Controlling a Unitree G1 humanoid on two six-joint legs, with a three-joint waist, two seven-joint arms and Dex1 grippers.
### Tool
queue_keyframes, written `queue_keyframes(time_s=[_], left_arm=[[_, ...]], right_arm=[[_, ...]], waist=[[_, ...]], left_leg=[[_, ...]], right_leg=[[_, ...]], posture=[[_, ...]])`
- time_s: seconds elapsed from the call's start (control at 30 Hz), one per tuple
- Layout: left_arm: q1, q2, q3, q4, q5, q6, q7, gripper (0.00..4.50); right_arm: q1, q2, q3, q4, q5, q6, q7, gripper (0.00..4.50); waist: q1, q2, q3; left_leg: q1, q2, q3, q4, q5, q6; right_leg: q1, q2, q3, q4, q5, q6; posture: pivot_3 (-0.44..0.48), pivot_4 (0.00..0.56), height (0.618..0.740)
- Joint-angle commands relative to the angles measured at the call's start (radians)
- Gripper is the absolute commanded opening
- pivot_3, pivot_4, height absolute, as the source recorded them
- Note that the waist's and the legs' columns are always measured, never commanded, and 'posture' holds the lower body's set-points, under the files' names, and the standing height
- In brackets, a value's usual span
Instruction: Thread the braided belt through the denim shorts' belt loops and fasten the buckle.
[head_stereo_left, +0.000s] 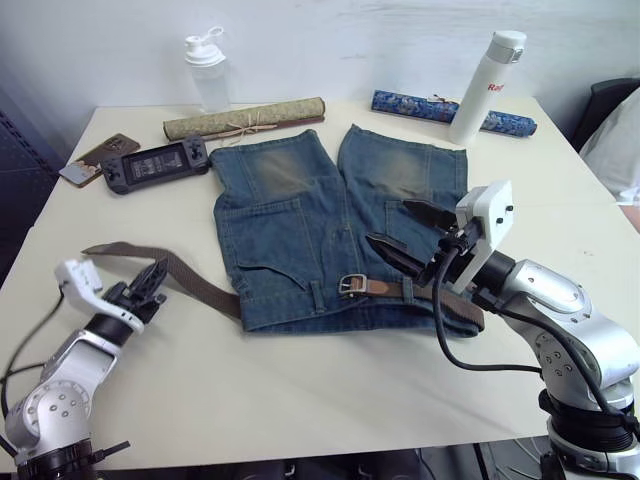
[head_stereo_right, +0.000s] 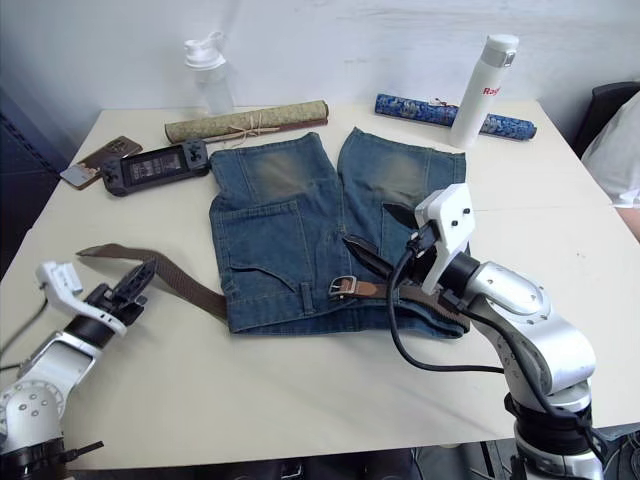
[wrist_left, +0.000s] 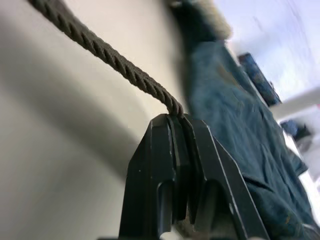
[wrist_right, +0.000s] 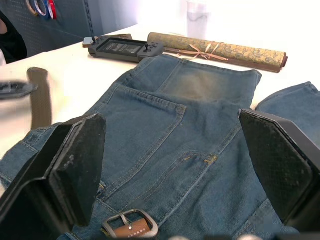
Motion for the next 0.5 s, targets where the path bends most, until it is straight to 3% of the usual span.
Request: queue_keyframes(time_s=[0.03,0.2,0.37,0.5], left_arm=[[0.044,0.121,-0.223,-0.069,0.450,-0.353,-0.105,0.06],[0.049,0.303,-0.416,0.008,1.048,-0.841,-0.031,0.06],[-0.005,0.389,-0.512,0.067,1.392,-1.020,0.058,0.06],[-0.039,0.373,-0.582,0.084,1.527,-1.065,0.081,0.06]], right_arm=[[-0.007,-0.024,0.006,-0.024,-0.003,-0.015,0.011,4.50],[-0.016,-0.089,0.102,-0.021,-0.157,-0.102,0.029,4.50],[0.001,-0.159,0.287,0.009,-0.442,-0.306,0.035,4.50],[0.001,-0.201,0.410,0.086,-0.671,-0.474,0.028,4.50]], waist=[[-0.001,0.001,0.000],[-0.002,0.001,0.000],[-0.002,0.001,0.001],[-0.003,0.001,0.001]], left_leg=[[0.000,0.000,0.002,-0.002,0.000,0.000],[-0.001,0.000,0.012,-0.012,0.004,0.006],[-0.001,0.002,0.013,-0.015,0.004,0.005],[-0.002,0.002,0.015,-0.014,0.005,0.006]], right_leg=[[-0.002,0.000,0.000,0.000,0.000,0.000],[-0.012,0.000,0.000,-0.002,0.000,0.000],[-0.013,-0.002,-0.001,-0.006,0.000,-0.001],[-0.013,-0.001,0.000,-0.006,0.000,0.000]], posture=[[0.000,0.150,0.717],[0.000,0.150,0.717],[0.000,0.150,0.717],[0.000,0.150,0.717]])
